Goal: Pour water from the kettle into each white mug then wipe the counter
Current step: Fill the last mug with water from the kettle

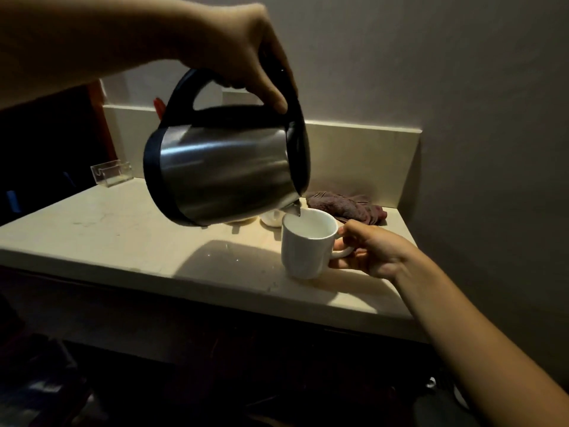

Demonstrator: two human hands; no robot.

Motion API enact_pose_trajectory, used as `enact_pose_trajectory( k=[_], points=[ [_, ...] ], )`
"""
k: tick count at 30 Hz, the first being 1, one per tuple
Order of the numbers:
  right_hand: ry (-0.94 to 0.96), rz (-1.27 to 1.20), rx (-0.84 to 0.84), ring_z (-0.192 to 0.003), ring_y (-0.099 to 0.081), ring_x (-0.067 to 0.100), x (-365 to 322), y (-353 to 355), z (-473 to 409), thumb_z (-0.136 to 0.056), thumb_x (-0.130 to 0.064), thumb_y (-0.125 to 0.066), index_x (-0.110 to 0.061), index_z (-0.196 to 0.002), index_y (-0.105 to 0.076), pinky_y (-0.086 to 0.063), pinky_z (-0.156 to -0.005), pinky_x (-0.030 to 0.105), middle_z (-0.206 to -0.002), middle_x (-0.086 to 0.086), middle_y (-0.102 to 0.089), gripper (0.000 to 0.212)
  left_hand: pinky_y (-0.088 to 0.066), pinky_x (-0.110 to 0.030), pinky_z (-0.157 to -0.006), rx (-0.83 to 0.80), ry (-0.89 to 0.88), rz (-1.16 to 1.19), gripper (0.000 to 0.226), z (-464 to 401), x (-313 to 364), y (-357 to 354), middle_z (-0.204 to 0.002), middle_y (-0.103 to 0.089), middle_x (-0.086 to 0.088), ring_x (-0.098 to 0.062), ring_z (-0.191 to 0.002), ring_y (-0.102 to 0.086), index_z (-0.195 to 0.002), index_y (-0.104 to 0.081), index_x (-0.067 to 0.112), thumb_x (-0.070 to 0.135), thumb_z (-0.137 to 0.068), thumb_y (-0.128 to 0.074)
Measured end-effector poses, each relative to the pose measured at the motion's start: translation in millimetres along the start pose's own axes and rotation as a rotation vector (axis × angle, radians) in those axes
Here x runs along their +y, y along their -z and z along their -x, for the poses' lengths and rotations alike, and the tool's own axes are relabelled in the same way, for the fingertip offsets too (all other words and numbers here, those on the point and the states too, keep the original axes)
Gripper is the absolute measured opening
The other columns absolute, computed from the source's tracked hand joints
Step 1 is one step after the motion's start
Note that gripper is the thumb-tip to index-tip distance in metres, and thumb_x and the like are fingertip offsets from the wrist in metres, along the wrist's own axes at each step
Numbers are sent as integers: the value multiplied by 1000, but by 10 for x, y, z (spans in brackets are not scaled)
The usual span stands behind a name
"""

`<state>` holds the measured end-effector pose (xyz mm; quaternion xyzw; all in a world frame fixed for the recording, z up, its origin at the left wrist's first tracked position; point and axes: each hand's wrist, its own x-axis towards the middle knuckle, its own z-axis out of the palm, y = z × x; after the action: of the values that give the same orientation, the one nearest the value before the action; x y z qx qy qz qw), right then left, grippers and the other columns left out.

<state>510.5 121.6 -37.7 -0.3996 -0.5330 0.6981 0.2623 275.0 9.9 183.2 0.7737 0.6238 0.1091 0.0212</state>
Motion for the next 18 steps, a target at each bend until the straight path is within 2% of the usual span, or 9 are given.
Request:
enact_pose_trajectory(
  k=[2,4,7,10,14,16,18],
  points=[
    [0,-34,1,-61,-68,25,-21,-5,38,-86,-8,-53,-9,-54,-65,-60,-56,38,-66,13,-62,34,-53,-22,-49,120,6,82,42,74,-52,7,-91,-70,4,-15,-70,-63,-91,-66,47,60,-51,-67],
    [-12,-38,11,-61,-70,25,-36,-12,82,-85,-7,-54,-6,-61,-62,-57,-51,33,-65,15,-65,26,-53,-17,-48,182,32,160,36,154,-257,-37,-87,-72,5,-14,-69,-65,-86,-71,49,58,-51,-71],
    [-23,-40,10,-69,-71,29,-49,-60,108,-86,-8,-55,-4,-73,-58,-58,-53,35,-73,18,-66,14,-52,-16,-47,275,85,332,33,333,-580,-86,-83,-74,4,-8,-57,-63,-85,-75,48,53,-52,-76],
    [-22,-55,-8,-77,-67,30,-107,-240,101,-89,-8,-52,-4,-80,-58,-59,-54,37,-88,19,-58,11,-47,-17,-43,392,145,457,33,587,-891,-129,-73,-74,-1,-6,-49,-57,-87,-78,43,47,-54,-80],
    [-26,-52,-24,-68,-66,27,-140,-554,54,-90,-8,-53,-3,-75,-59,-57,-48,34,-75,15,-59,16,-48,-19,-49,549,215,595,36,949,-1207,-191,-76,-75,-6,-11,-55,-60,-88,-79,38,44,-52,-83],
    [-48,-62,-33,-72,-66,29,-142,-740,13,-89,-10,-55,-4,-73,-59,-60,-53,37,-75,16,-63,18,-52,-24,-57,614,244,641,33,1140,-1364,-238,-83,-76,-10,-14,-64,-64,-90,-80,36,38,-56,-83],
    [-59,-71,-42,-72,-66,30,-134,-925,-31,-89,-12,-56,-4,-76,-60,-59,-59,39,-75,17,-64,16,-47,-20,-52,688,276,689,29,1327,-1516,-275,-77,-73,-10,-15,-60,-61,-90,-80,34,33,-61,-81]
  ],
)
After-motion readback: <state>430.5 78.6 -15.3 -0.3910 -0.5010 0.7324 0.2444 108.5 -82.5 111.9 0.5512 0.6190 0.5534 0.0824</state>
